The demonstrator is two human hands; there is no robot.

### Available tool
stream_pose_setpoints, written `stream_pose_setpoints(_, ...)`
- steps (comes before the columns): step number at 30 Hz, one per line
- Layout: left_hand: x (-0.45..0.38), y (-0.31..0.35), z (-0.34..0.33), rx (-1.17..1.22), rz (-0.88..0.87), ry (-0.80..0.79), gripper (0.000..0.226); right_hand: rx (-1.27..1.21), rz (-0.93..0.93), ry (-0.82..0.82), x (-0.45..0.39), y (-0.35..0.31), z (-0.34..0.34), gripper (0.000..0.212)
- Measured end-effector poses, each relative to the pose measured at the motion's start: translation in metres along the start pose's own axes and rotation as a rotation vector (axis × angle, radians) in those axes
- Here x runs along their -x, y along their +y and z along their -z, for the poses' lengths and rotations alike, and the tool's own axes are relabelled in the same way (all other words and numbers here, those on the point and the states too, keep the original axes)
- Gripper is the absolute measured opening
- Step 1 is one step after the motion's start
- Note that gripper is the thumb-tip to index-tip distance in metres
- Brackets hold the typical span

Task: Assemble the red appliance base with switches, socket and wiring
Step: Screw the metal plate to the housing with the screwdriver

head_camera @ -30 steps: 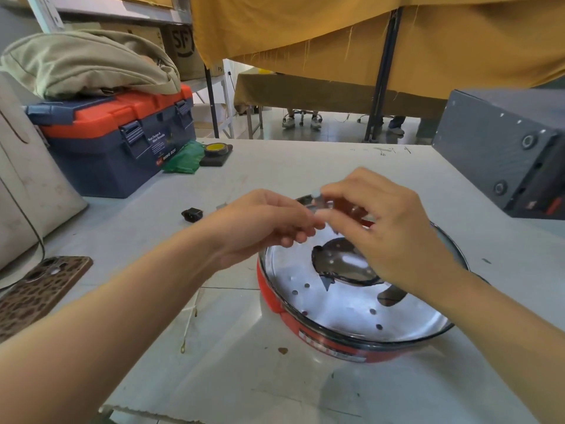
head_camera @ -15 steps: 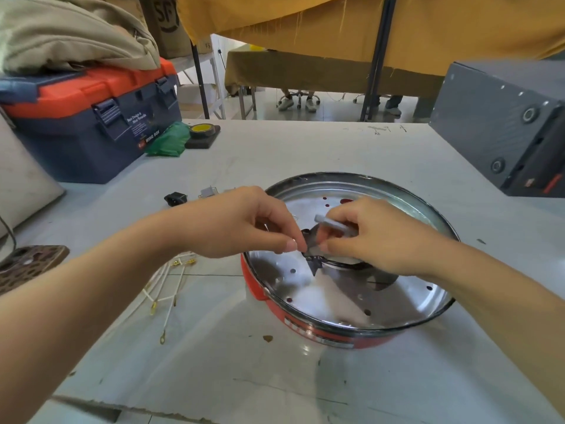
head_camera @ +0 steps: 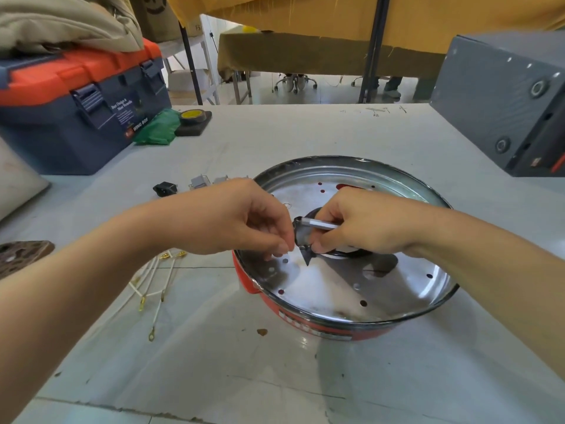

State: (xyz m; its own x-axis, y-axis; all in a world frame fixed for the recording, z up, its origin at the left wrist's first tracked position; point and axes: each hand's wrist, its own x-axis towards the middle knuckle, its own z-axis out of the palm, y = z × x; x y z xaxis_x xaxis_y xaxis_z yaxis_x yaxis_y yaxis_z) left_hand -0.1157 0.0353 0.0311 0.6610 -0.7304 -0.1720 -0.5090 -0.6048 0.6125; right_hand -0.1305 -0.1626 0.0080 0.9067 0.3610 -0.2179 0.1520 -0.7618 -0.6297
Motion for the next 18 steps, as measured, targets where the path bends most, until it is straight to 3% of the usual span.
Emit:
stream_pose_setpoints(3,0.0008,-0.0008,-0.0002,-0.023,-0.024,-0.021,0.008,0.001,0.016,0.002,0.0001,0.0011,-0.0011,0.016)
stream_pose_setpoints(18,-0.0006,0.0,-0.0032,-0.073,-0.027,-0.192,0.011,0.021,0.0,-0.001,-0.0011,0.0053,-0.0008,0.021)
